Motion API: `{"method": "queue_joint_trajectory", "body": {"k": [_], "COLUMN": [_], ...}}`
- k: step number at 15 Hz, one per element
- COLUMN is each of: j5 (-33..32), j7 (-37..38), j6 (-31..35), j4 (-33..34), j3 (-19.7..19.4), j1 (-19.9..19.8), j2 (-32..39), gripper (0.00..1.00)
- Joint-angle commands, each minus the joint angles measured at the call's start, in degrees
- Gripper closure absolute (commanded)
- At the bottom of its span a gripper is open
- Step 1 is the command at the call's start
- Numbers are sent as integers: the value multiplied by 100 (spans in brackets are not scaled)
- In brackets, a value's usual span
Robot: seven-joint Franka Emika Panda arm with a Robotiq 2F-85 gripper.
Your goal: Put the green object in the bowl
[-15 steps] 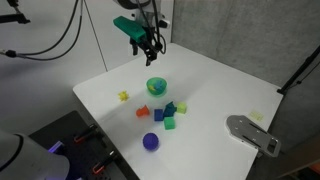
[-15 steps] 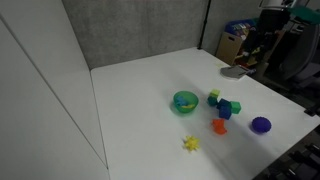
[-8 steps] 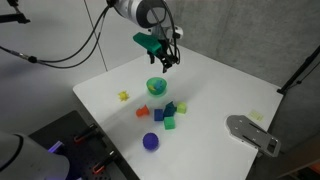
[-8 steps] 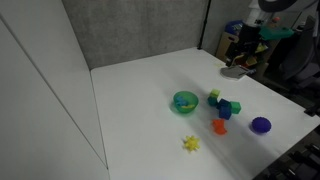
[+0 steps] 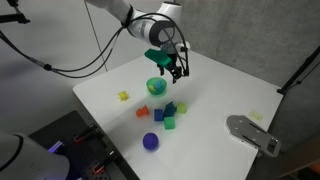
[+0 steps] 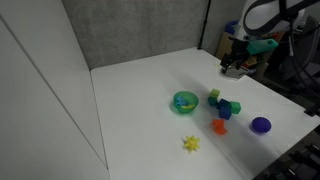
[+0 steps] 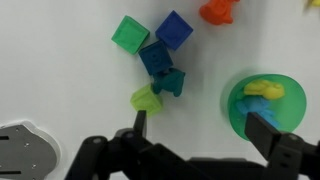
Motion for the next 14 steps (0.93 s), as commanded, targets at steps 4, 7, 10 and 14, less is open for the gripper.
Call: {"method": "queue_joint_trajectory", "body": {"k": [4, 7, 10, 14], "j5": [-106, -105, -213, -220], "j7": [18, 15, 90, 111], "j6": [-56, -230, -202, -129], "j4": [199, 372, 450, 677], "j3": [22, 23, -5, -4], "j1": [-111, -127, -73, -59], "j2": [337, 362, 548, 999], "gripper": [0, 0, 0, 0]}}
